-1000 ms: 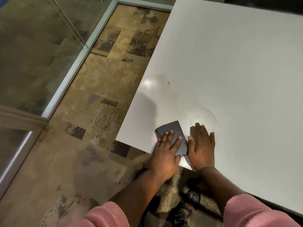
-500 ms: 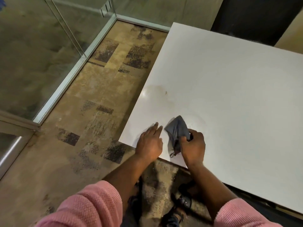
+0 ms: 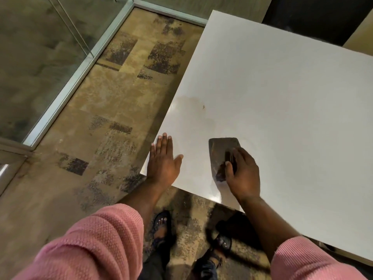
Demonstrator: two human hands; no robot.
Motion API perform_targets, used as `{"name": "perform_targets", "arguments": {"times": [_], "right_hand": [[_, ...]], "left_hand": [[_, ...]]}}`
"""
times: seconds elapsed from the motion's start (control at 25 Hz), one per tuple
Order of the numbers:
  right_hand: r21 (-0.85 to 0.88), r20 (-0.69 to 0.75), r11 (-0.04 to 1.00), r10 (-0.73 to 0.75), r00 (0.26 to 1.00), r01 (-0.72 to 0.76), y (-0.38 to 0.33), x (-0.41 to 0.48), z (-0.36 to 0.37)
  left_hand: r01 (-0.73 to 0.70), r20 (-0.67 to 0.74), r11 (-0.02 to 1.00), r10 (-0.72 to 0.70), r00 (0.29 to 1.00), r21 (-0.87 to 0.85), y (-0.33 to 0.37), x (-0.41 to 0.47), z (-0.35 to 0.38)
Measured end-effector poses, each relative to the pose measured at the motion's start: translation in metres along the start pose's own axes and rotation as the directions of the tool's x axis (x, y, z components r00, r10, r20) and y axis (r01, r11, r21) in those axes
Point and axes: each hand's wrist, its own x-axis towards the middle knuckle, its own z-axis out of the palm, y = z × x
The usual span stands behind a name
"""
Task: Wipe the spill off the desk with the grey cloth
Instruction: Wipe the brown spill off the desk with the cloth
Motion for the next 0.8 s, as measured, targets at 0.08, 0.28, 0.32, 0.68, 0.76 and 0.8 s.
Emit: {"name": "perform_targets", "arguments": {"times": [0.08, 0.28, 0.32, 0.68, 0.76, 0.8], "right_hand": [[-0.119, 0.157, 0.989, -0.068, 0.985, 0.087, 0.003, 0.014, 0.013], [-0.251, 0.208, 0.962, -0.055, 0.977, 0.107, 0.002, 0.028, 0.046], [-0.252, 0.192, 0.964, -0.036, 0.981, 0.085, 0.001, 0.034, 0.049], [-0.227, 0.232, 0.931, -0.233, 0.944, 0.285, -0.071, 0.145, 0.100], [-0.210, 0.276, 0.900, -0.320, 0.906, 0.382, -0.059, 0.111, 0.097], [-0.203, 0.299, 0.895, -0.328, 0.896, 0.396, -0.048, 0.099, 0.092]], "left_hand": [[-0.024, -0.015, 0.999, 0.025, 1.000, 0.029, -0.004, 0.015, 0.002], [-0.063, 0.003, 0.992, 0.063, 0.998, 0.113, -0.008, 0.027, 0.019], [-0.064, -0.006, 0.993, 0.065, 0.998, 0.102, -0.010, 0.027, 0.023], [-0.080, -0.099, 0.995, 0.085, 0.991, 0.055, -0.016, 0.032, 0.032], [-0.076, -0.127, 0.996, 0.080, 0.989, 0.038, -0.014, 0.029, 0.030], [-0.071, -0.127, 0.997, 0.075, 0.989, 0.035, -0.014, 0.029, 0.029]]}}
